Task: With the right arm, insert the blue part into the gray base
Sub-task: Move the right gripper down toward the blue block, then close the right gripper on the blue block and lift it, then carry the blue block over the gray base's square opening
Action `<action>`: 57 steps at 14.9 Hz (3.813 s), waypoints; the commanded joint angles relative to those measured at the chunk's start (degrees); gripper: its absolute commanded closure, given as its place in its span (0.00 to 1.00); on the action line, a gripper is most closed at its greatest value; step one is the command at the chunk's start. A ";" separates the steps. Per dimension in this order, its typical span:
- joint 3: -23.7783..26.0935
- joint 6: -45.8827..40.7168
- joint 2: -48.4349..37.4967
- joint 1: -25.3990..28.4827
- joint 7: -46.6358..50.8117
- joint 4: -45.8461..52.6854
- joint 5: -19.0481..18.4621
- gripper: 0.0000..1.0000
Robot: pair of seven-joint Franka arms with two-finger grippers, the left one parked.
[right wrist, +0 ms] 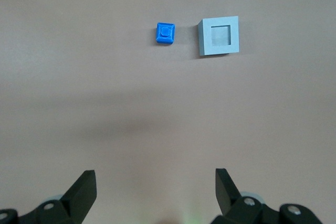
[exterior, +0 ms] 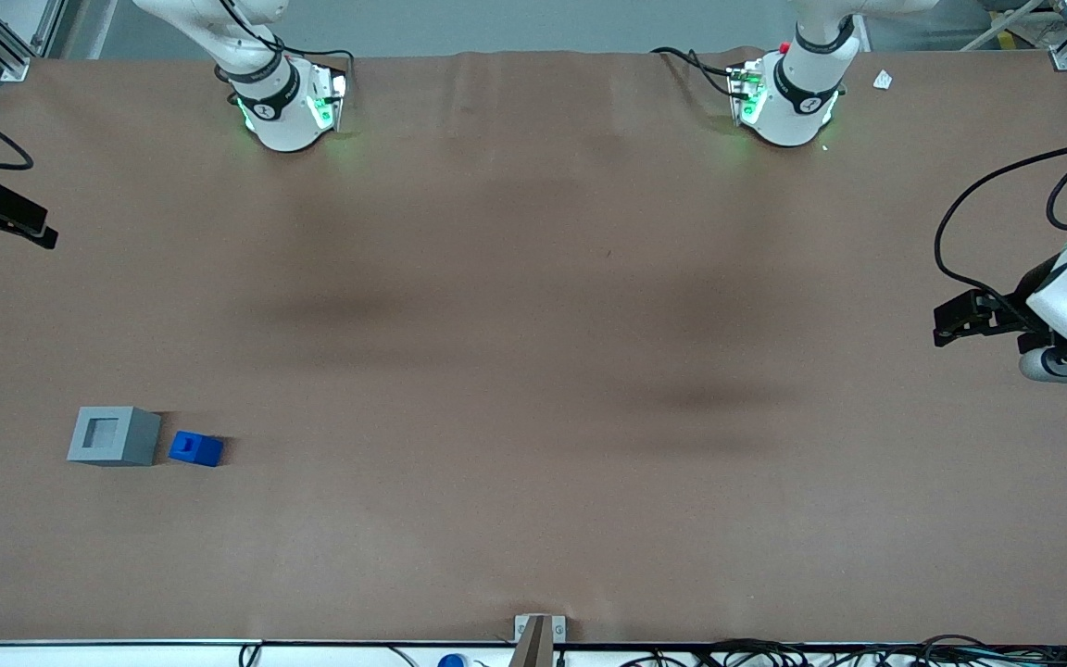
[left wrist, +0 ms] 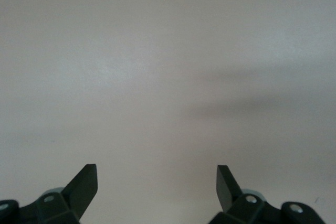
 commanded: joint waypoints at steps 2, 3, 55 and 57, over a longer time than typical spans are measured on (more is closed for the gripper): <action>-2.90 -0.49 -0.96 2.43 -0.51 -0.54 0.52 0.00; -2.82 -0.31 -0.88 2.17 -0.51 -0.63 0.52 0.00; -4.40 24.29 37.62 -6.10 -18.18 10.88 2.72 1.00; -4.40 26.66 38.49 -6.62 -18.09 10.71 2.63 1.00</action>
